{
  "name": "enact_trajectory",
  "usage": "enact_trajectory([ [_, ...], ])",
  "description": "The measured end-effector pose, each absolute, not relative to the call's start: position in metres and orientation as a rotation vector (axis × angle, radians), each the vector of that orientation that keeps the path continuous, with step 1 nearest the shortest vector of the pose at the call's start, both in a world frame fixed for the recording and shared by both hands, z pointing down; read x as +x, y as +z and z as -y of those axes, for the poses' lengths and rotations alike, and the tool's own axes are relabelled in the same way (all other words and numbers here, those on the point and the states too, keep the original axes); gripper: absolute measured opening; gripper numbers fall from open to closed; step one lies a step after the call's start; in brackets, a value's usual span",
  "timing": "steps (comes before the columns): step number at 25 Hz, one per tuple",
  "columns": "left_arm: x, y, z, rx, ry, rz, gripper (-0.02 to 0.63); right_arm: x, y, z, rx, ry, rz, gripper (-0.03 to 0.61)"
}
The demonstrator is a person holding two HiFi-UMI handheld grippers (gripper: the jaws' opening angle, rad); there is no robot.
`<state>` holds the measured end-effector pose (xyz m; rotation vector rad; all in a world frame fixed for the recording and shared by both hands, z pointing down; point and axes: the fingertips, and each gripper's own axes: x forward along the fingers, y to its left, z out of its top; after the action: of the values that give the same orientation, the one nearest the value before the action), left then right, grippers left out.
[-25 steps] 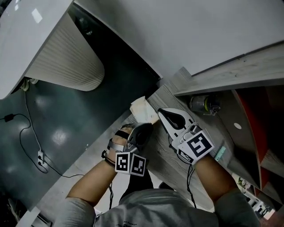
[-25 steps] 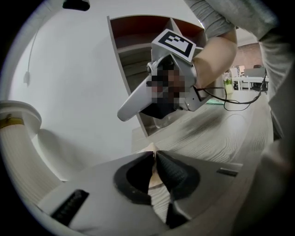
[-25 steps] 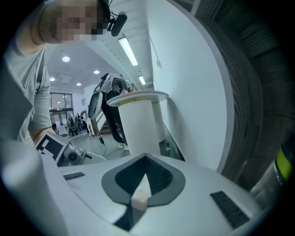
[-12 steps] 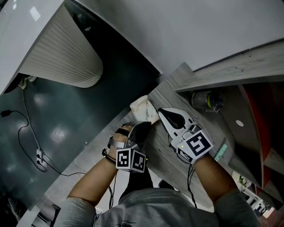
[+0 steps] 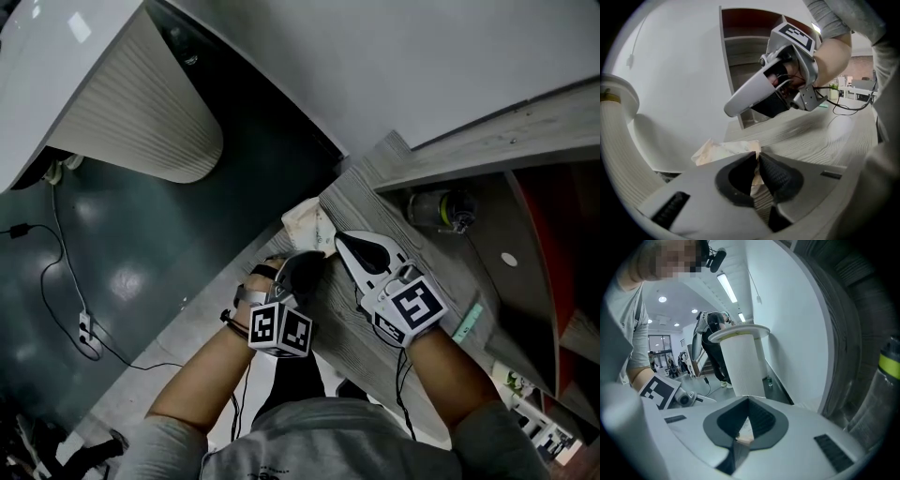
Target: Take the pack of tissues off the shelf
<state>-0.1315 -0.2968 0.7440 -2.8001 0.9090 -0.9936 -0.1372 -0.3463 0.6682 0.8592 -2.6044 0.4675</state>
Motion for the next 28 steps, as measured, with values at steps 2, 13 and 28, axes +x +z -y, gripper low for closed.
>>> enact_trajectory([
  [2,-0.132,0.744,0.297,-2.806,-1.012,-0.897,0.046,-0.138,0.662,0.345,0.864,0.464,2.617,0.021],
  [13,-0.114,0.682,0.294,-2.846,-0.909,-0.913,0.183,-0.097,0.597,0.328,0.949,0.399,2.666,0.021],
  [28,0.015,0.484,0.232,-2.960,-0.507,-0.714,0.163,0.040,0.442,0.252,1.233,0.268,2.687,0.021],
])
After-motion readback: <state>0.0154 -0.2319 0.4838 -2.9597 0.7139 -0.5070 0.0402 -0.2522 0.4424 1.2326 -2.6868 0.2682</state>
